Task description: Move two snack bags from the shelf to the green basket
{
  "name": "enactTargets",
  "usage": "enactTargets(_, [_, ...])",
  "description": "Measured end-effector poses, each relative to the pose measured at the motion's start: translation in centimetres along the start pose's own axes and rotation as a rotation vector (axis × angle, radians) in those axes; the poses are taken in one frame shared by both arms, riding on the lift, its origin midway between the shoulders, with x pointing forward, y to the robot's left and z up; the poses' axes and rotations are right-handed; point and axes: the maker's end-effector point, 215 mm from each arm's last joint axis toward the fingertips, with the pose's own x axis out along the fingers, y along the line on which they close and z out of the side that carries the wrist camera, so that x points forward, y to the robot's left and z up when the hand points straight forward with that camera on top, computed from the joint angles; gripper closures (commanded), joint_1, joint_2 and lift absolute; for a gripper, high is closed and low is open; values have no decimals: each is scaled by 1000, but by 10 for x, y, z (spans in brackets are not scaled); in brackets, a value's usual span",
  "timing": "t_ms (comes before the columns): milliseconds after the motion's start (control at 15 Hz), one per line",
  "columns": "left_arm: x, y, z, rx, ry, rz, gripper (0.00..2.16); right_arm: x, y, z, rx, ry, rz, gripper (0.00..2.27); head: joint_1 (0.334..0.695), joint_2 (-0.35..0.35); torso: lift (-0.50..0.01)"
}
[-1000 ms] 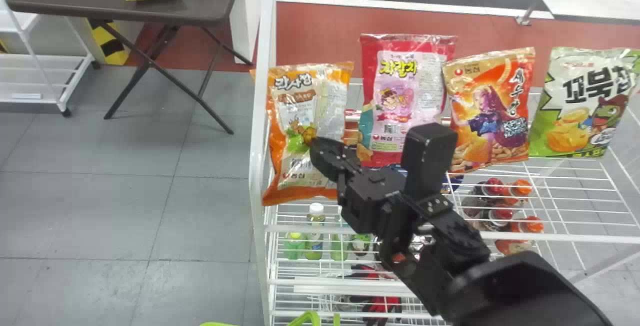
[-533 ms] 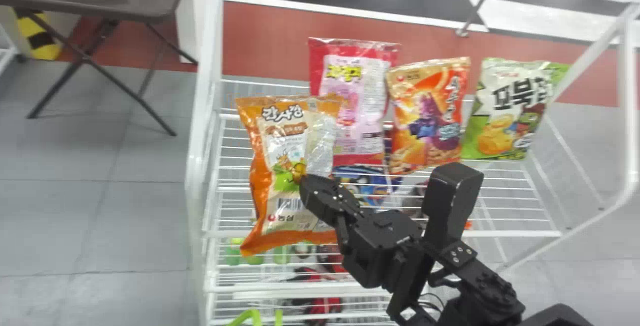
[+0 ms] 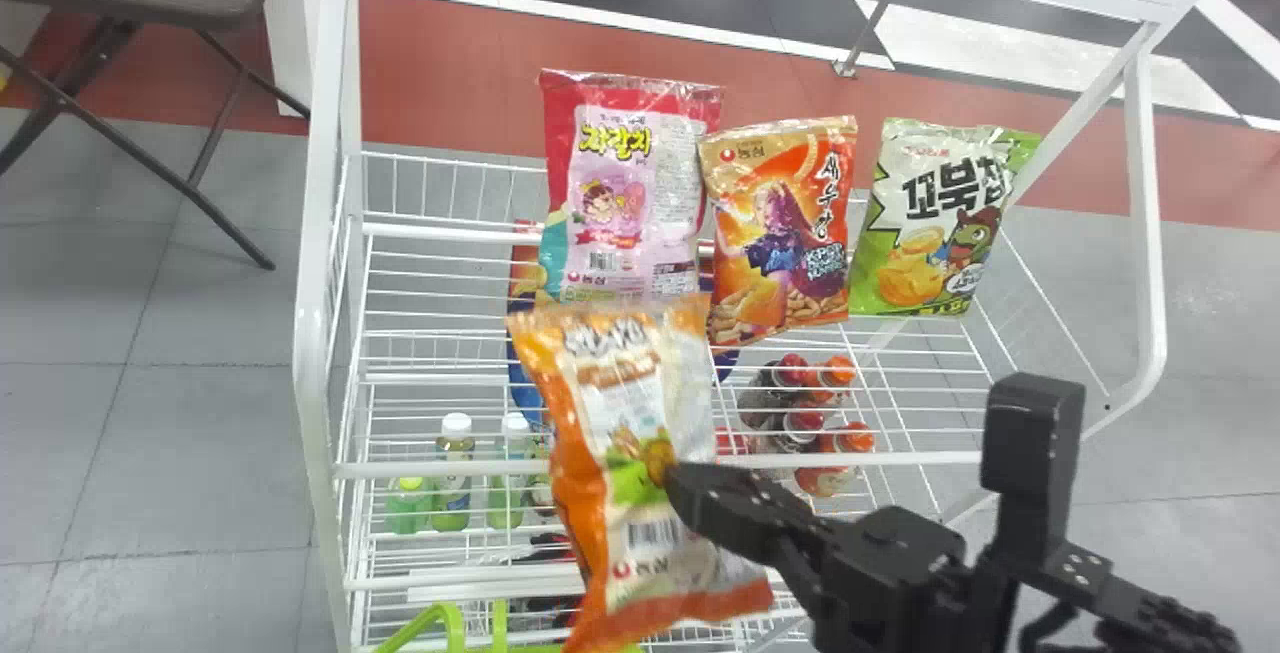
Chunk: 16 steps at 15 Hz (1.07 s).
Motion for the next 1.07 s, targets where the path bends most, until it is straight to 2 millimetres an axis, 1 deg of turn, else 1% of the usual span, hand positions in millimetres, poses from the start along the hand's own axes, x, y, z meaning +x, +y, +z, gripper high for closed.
enactTargets(267, [1, -3, 9, 13, -22, 1, 2111, -45, -30, -59, 162, 199, -14, 2199, 695, -350, -17])
enactTargets(333, [1, -4, 10, 15, -23, 0, 2111, -56, -32, -75, 207, 254, -17, 2199, 695, -350, -17])
enactTargets(400, [1, -5, 10, 18, -23, 0, 2111, -62, -31, -83, 232, 283, -14, 2199, 695, -350, -17])
enactTargets(467, [1, -6, 11, 21, -24, 0, 2111, -65, -29, -84, 241, 292, -7, 2199, 695, -350, -17])
enactTargets(600, [1, -7, 11, 23, -24, -1, 2111, -61, -17, -84, 240, 296, 28, 2199, 695, -350, -17])
enactTargets(800, [1, -9, 10, 24, -22, -3, 2111, -47, 12, -90, 233, 320, 103, 2199, 695, -350, -17])
enactTargets(1067, [1, -12, 11, 34, -24, 1, 2111, -32, 43, -120, 216, 401, 145, 2199, 695, -350, -17])
